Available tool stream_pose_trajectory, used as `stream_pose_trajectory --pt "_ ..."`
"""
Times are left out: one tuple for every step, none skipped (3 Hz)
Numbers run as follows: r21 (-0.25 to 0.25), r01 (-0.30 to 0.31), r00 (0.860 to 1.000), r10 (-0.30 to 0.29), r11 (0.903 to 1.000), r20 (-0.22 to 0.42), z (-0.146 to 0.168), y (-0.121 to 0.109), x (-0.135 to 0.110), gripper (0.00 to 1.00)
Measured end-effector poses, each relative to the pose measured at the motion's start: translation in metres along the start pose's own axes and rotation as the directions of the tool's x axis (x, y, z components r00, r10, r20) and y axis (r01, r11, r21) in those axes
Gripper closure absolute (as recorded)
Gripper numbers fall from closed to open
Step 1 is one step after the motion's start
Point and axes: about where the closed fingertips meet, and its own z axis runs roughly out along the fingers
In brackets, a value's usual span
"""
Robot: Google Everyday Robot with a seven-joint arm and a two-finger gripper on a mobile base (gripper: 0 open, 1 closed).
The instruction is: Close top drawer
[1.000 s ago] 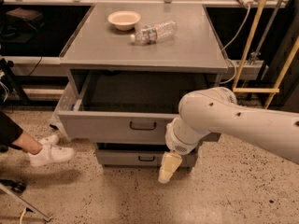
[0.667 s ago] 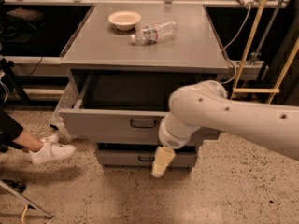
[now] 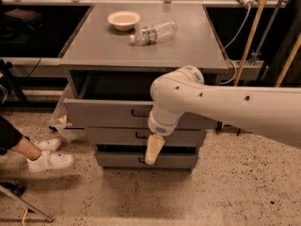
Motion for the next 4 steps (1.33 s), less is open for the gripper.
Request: stream_pose_trajectory --pt "-0.012 -0.066 0.998 0.066 0.9977 -0.008 0.013 -0.026 0.016 0.00" --pt "-0.047 -0.113 0.993 0.111 0.9925 -0.046 0.035 -0.051 0.034 0.00" --pt "-0.044 -0.150 0.987 0.147 0.9878 -0.064 0.042 -0.081 0.035 0.00" --pt "-0.048 -0.164 0.984 0.160 0.9853 -0.077 0.047 -0.089 0.036 0.00"
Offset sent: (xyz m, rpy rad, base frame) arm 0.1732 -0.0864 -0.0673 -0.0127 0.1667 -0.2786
